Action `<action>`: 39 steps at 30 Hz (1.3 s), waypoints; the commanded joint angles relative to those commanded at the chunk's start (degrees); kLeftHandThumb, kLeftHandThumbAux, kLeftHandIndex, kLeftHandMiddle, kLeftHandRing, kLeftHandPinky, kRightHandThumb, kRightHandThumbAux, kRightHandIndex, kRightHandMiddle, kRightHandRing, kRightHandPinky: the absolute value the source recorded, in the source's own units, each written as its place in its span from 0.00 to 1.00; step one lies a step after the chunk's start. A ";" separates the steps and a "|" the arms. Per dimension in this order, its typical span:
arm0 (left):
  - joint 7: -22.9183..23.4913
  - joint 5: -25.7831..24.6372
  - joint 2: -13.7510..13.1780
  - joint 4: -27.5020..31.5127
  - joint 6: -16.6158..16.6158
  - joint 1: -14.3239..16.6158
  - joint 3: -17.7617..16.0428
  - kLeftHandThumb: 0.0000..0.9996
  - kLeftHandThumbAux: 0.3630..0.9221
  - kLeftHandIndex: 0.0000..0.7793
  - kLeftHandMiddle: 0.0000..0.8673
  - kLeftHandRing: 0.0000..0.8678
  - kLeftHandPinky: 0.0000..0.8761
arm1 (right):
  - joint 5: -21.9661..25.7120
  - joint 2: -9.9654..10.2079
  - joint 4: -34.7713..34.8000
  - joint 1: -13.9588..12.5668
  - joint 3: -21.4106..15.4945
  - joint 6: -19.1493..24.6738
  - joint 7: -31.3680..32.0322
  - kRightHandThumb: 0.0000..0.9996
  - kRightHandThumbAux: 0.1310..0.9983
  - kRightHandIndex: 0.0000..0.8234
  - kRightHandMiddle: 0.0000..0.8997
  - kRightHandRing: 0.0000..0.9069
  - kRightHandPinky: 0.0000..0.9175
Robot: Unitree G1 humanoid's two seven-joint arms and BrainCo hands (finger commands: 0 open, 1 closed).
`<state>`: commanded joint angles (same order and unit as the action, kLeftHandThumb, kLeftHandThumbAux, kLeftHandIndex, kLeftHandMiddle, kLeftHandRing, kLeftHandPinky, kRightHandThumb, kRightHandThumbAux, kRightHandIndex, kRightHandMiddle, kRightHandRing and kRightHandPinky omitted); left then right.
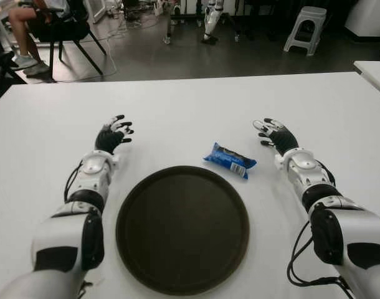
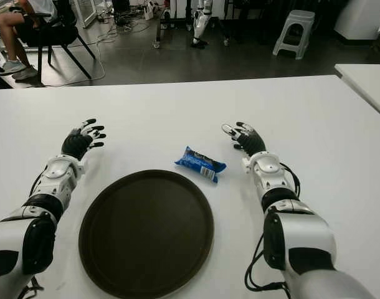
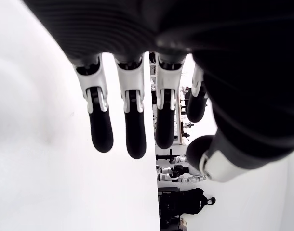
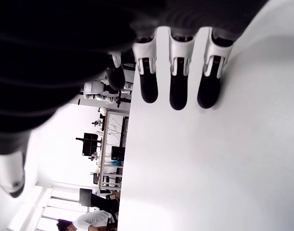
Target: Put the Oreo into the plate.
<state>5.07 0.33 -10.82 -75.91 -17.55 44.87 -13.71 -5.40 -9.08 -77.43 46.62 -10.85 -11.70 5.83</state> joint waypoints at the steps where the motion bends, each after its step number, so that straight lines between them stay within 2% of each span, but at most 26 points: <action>1: -0.01 0.00 0.00 0.00 0.00 0.00 0.00 0.19 0.57 0.22 0.31 0.33 0.38 | -0.03 0.00 0.00 0.01 0.02 0.01 -0.03 0.00 0.44 0.11 0.21 0.20 0.20; 9: -0.18 0.00 0.05 -0.01 -0.02 -0.01 -0.03 0.19 0.56 0.21 0.31 0.34 0.38 | 0.01 -0.01 -0.02 0.02 -0.03 0.09 -0.08 0.00 0.44 0.13 0.22 0.22 0.23; 17: -0.37 0.05 0.11 0.00 -0.04 -0.03 0.01 0.21 0.57 0.21 0.31 0.34 0.38 | 0.21 0.01 -0.02 -0.01 -0.23 0.14 0.12 0.00 0.45 0.12 0.21 0.20 0.19; 25: -0.34 0.02 0.12 0.00 0.02 -0.04 0.00 0.20 0.60 0.21 0.30 0.33 0.38 | 0.14 0.00 -0.02 -0.08 -0.22 0.03 0.21 0.01 0.46 0.13 0.22 0.21 0.21; 29: -0.39 0.06 0.11 -0.01 0.08 -0.03 0.03 0.20 0.59 0.21 0.29 0.33 0.37 | 0.12 -0.02 -0.02 -0.10 -0.19 -0.04 0.36 0.00 0.44 0.11 0.20 0.19 0.17; 39: -0.53 0.20 0.10 -0.01 -0.07 -0.06 0.16 0.19 0.58 0.21 0.30 0.33 0.39 | -0.08 -0.05 -0.08 -0.12 -0.03 0.07 0.37 0.00 0.42 0.12 0.20 0.19 0.17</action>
<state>4.54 0.53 -10.73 -75.91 -17.62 44.81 -13.55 -5.48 -9.13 -77.51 46.50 -10.88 -11.63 6.20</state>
